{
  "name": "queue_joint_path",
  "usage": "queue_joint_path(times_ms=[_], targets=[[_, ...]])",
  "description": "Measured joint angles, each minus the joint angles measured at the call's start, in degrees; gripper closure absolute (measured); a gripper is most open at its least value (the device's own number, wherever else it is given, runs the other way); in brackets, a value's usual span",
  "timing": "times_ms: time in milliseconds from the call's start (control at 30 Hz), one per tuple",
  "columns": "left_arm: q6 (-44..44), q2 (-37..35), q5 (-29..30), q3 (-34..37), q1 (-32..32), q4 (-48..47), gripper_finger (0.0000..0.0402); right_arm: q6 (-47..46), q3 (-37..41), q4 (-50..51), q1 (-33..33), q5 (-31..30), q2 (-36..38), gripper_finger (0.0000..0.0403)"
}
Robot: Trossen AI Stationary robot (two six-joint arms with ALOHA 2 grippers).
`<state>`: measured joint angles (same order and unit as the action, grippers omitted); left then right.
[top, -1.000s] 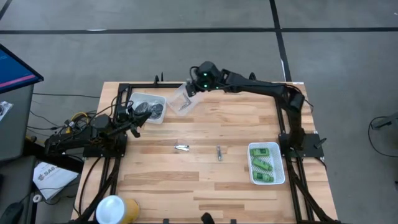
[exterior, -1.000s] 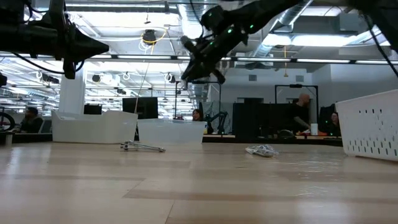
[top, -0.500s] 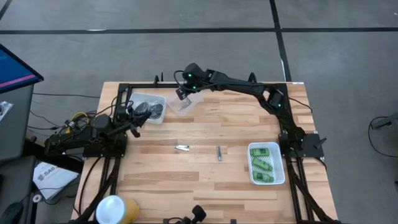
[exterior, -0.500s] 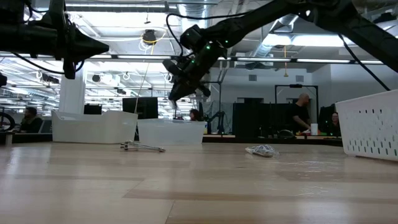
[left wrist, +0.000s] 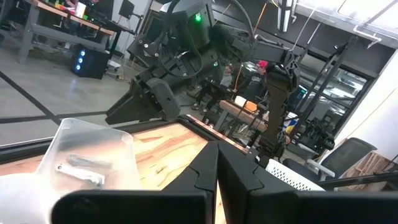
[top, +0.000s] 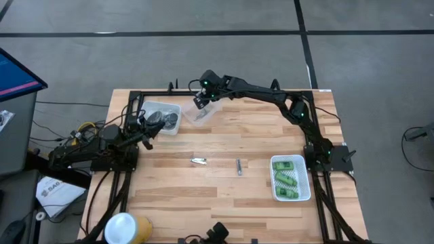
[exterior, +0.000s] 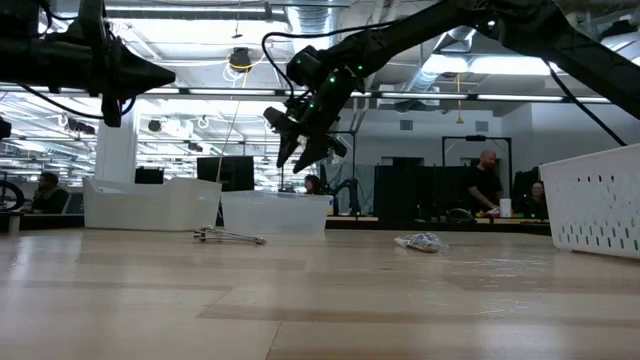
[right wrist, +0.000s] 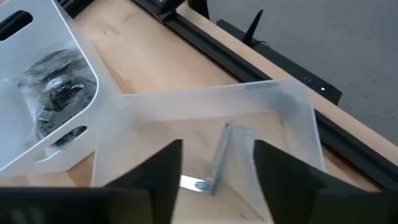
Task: Pick & Place Travel size toiletries
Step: Put the silver nail cutter into the transparent bin
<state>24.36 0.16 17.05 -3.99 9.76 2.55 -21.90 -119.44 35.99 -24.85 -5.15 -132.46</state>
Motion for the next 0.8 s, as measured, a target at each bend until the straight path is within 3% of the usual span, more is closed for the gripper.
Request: queue_joint_path(times_ms=[133,233,400,633,800], targets=[[0.0,0.0,0.0,0.0,0.0,0.0,0.0400,0.0,0.0,0.2,-0.2,1.0,0.4,0.0165],[0.0,0.0,0.0,0.0,0.0,0.0,0.0400,-0.2,0.1,0.9,-0.7,3.6,3.0,0.0147],[0.0,0.0,0.0,0.0,0.0,0.1,0.0400,-0.1,0.0,9.3,-0.8,4.4,10.8,0.0146],[-0.1,0.0,0.0,0.0,0.0,0.1,0.0400,-0.3,0.1,30.0,3.2,5.0,19.3,0.0148],[-0.1,0.0,0.0,0.0,0.0,0.1,0.0400,-3.4,9.7,33.8,9.9,5.1,23.0,0.0148]])
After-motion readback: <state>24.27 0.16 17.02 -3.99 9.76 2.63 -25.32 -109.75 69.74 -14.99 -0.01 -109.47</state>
